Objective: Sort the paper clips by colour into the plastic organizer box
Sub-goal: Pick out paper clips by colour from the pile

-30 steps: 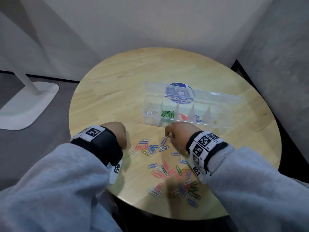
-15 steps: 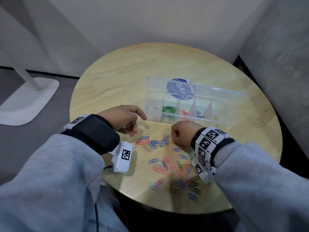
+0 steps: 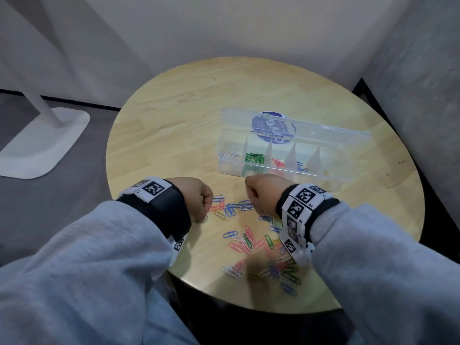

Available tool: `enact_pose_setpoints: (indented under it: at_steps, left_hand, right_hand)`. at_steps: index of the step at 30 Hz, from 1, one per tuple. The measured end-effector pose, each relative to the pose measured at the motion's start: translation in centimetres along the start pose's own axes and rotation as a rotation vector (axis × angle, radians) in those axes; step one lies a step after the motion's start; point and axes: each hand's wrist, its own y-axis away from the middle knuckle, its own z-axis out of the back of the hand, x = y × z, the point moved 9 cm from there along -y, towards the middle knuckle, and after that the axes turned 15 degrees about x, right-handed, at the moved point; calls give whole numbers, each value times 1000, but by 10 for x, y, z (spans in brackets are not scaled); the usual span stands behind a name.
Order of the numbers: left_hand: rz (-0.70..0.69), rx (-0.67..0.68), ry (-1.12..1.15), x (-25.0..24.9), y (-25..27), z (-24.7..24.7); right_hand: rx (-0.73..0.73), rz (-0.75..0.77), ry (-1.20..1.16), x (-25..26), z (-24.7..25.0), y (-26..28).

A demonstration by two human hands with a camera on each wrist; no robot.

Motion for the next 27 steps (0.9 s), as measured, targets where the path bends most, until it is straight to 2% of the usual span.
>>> enact_pose_setpoints:
  at_steps: [7, 19, 21, 23, 25, 27]
  left_hand:
    - [-4, -28, -1, 0, -1, 3]
    - [57, -56, -23, 6, 4, 6]
    - [-33, -23, 99, 1, 7, 8]
    - [-177, -3, 326, -8, 10, 17]
    - [-284, -45, 575, -11, 14, 28]
    - [-351, -57, 787, -12, 15, 32]
  right_hand:
    - [18, -22, -176, -10, -4, 4]
    - [56, -4, -28, -4, -5, 13]
    - [28, 9, -53, -7, -2, 16]
    - [-28, 28, -177, -16, 4, 17]
    - [-58, 89, -481, -26, 5, 19]
    - [-4, 183, -809, -30, -2, 19]
